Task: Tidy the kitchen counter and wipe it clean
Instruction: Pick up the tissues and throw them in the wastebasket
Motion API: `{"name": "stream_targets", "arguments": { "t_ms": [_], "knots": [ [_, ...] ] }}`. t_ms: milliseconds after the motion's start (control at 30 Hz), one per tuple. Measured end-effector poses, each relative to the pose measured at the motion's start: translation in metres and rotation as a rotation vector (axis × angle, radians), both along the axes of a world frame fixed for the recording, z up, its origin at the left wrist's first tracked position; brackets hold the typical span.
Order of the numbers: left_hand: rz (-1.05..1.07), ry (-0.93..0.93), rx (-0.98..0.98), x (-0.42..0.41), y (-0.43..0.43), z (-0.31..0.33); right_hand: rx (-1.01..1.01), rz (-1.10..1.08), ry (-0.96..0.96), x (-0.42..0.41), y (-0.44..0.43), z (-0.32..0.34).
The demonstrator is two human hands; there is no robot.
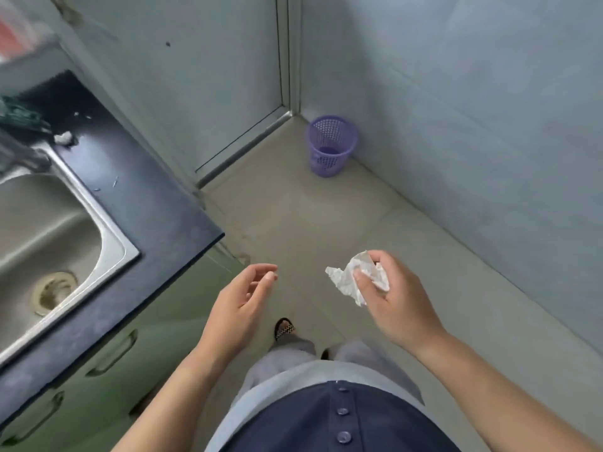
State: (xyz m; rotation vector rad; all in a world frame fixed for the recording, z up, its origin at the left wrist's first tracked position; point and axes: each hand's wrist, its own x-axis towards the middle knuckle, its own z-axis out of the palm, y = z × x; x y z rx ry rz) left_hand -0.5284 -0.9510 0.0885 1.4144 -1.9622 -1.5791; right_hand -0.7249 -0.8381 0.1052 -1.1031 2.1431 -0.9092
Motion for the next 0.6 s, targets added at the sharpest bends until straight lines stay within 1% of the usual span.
{"name": "stream_targets", "arguments": {
  "t_ms": [233, 333, 467, 600],
  "knots": [
    [-0.124, -0.080, 0.030, -0.064, -0.084, -0.011, 0.039, -0.136, -0.073, -0.047, -0.060, -0.017],
    [-0.174, -0.092, 0.047, -0.103, -0.120, -0.018, 0.052, -0.148, -0.100, -0.077, -0.099, -0.030],
    [-0.159, -0.108, 0.029, -0.169, -0.184, -0.024, 0.015, -0.145, -0.092, -0.149, -0.173, -0.035],
    [-0.133, -0.089, -0.006, -0.244, -0.252, -0.009, -0.019, -0.162, -0.081, -0.232, -0.242, -0.018]
  ]
}}
